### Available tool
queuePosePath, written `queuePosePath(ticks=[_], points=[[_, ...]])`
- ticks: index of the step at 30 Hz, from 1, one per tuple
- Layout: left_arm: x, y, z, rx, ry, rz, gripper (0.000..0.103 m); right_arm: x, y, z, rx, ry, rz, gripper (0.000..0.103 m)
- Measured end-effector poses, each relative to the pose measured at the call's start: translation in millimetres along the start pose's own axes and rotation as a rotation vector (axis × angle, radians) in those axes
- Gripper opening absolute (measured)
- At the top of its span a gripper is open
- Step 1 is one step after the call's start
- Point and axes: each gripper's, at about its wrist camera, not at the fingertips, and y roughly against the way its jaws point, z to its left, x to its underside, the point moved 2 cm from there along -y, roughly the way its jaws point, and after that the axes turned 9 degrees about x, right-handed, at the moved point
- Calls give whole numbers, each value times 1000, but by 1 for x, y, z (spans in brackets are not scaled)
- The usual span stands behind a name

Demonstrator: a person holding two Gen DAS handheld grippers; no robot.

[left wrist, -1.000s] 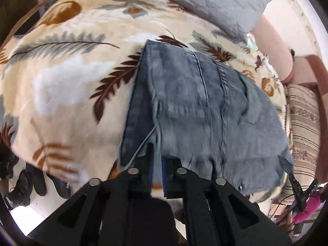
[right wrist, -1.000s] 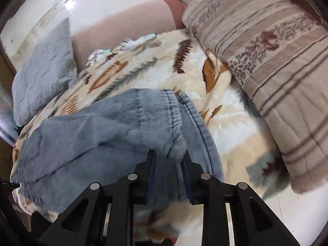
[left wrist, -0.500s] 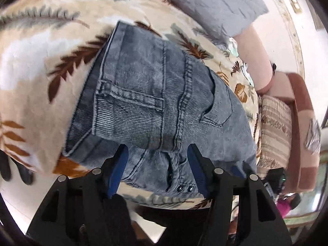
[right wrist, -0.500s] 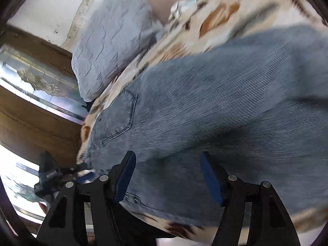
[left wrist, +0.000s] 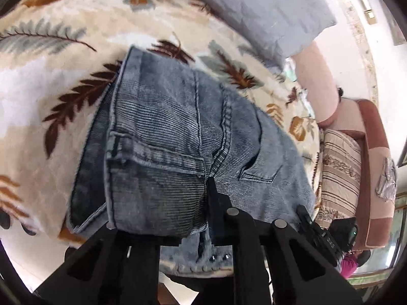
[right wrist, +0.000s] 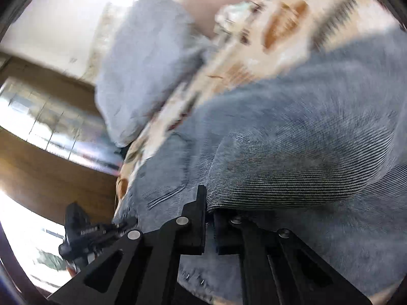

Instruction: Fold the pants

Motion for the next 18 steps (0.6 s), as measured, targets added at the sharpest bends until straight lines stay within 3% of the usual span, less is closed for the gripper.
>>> queuePosePath(ticks=[5, 9, 12, 13, 15, 16, 18], points=[[33, 32, 11, -2, -37, -31, 12, 39, 42, 11, -23, 83, 8, 4], [50, 16, 41, -80, -2, 27, 12, 78, 19, -18, 24, 29, 125, 8], [52, 20, 43, -69, 11, 20, 14, 90, 9, -33, 62, 2, 169, 9], [53, 26, 37, -68, -7, 16, 15, 89, 15, -35, 55, -3, 159, 13], [57, 33, 27, -65, -46, 3, 17, 78, 37, -40, 59, -5, 89, 34], [60, 36, 22, -51, -65, 3, 29, 71, 51, -47, 68, -15, 46, 49], [66, 35, 12, -27, -92, 10, 51, 61, 83, -72, 105, -73, -49, 52]])
